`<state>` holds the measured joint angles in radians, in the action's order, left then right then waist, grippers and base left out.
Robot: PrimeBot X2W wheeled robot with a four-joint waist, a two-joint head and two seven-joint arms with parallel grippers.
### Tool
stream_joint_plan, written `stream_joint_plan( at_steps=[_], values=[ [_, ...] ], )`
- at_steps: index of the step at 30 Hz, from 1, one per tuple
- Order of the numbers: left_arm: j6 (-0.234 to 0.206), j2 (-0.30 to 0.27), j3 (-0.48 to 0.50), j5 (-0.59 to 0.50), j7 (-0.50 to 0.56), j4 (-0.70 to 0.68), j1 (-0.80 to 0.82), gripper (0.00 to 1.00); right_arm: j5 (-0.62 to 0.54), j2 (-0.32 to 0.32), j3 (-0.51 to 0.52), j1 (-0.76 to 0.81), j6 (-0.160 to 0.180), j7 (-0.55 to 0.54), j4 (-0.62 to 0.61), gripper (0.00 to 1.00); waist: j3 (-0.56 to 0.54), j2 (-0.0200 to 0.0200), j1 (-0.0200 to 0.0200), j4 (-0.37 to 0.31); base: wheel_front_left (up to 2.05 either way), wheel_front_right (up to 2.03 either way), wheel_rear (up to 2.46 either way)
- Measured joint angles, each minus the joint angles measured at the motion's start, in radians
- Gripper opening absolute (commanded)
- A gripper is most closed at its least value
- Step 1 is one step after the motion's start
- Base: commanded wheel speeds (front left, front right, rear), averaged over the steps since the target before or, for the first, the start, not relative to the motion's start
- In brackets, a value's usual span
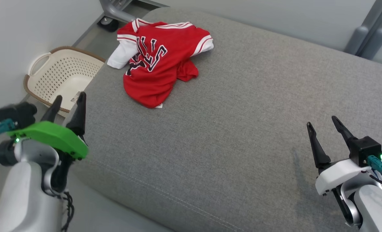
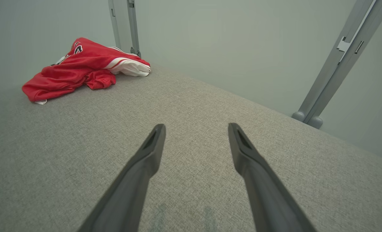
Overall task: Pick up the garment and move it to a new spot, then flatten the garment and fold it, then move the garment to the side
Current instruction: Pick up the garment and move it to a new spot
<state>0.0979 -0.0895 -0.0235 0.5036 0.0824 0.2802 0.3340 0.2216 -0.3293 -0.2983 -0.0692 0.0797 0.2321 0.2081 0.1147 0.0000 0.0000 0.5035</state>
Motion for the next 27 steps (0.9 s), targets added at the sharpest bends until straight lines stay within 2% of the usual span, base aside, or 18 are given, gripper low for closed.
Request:
stream_joint_plan(
  at_steps=[6,11,18,27],
  values=[
    [-0.030,-0.064,0.043,-0.013,0.122,0.084,0.139,1.00,-0.005,-0.003,-0.016,-0.012,-0.009,-0.014,-0.012,1.00,0.075,0.0000,0.0000,-0.033,0.00,0.00,0.00],
    [-0.058,-0.064,0.074,0.022,0.183,0.134,0.224,1.00,-0.022,-0.026,-0.017,-0.027,-0.014,-0.032,-0.029,1.00,0.136,0.0000,0.0000,-0.078,0.00,0.00,0.00],
    [-0.093,-0.070,0.127,0.055,0.214,0.175,0.335,1.00,-0.045,-0.081,0.007,-0.085,-0.018,-0.043,-0.082,1.00,0.231,0.0000,0.0000,-0.138,0.00,0.00,0.00],
    [-0.113,-0.028,0.154,0.110,0.211,0.230,0.465,1.00,-0.070,-0.161,0.055,-0.144,-0.018,-0.067,-0.169,1.00,0.366,0.0000,0.0001,-0.185,0.00,0.00,0.00]
  ],
)
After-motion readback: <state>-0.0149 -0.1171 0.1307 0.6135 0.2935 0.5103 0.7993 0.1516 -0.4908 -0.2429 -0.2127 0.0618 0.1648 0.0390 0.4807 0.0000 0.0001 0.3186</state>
